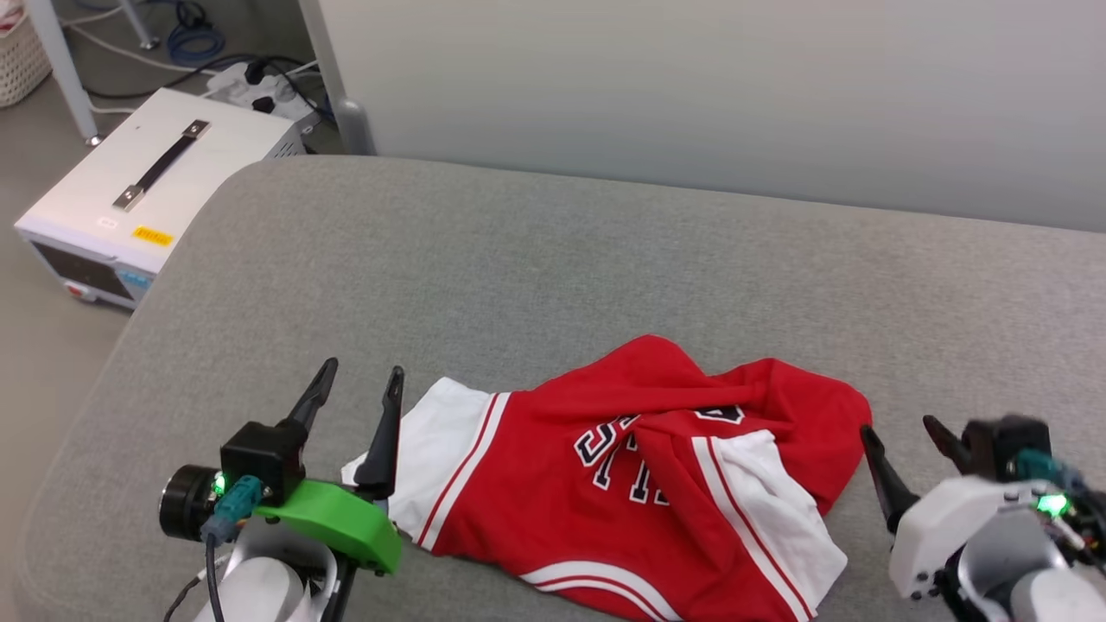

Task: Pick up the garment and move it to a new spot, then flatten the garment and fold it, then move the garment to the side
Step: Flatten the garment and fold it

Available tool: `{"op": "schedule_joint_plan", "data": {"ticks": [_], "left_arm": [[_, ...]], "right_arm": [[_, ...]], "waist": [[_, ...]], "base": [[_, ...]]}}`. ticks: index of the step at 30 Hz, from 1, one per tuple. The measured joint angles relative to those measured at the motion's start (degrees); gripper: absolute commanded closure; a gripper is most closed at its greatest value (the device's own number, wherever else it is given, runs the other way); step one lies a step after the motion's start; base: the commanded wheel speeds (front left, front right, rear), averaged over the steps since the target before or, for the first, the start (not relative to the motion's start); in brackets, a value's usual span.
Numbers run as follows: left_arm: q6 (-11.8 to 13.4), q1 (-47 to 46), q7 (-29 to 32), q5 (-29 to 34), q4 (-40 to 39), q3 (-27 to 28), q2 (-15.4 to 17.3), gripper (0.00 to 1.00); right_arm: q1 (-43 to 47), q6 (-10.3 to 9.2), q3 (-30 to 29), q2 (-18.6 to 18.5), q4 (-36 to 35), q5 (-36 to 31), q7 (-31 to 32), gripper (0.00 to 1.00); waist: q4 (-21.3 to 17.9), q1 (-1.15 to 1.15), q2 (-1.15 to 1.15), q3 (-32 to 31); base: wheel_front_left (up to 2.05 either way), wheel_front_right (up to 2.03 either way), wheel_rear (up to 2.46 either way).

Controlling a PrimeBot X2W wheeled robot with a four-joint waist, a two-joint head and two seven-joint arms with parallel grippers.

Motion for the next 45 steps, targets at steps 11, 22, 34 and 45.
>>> {"op": "schedule_joint_plan", "data": {"ticks": [11, 22, 34, 45], "left_arm": [[-0.8, 0.1, 0.0, 0.4, -4.9, -1.8, -1.8, 0.0], [-1.5, -1.7, 0.0, 0.5, -4.9, -1.7, -3.7, 0.0], [-3.0, -2.0, 0.0, 2.1, -4.7, -0.6, -6.4, 0.0], [-5.7, -4.3, 0.0, 3.5, -5.1, 1.2, -10.0, 0.0]], "right_arm": [[-10.9, 0.0, -0.5, -7.1, 3.9, 3.5, 31.8, 0.0], [-15.2, 0.0, -0.8, -9.1, 11.4, 3.5, 37.0, 0.64], [-24.1, 0.05, -1.1, -17.2, 12.8, -1.1, 32.5, 1.0], [-46.8, 0.04, 8.9, -30.8, 18.8, -6.5, 26.3, 1.0]], "waist": [[5.4, 0.0, 0.0, 4.6], [10.8, 0.0, 0.0, 10.4], [14.6, 0.0, 0.0, 13.2], [17.2, 0.0, 0.0, 17.2]], "base": [[0.0, 0.0, 0.0], [0.0, 0.0, 0.0], [0.0, 0.0, 0.0], [0.0, 0.0, 0.0]]}}
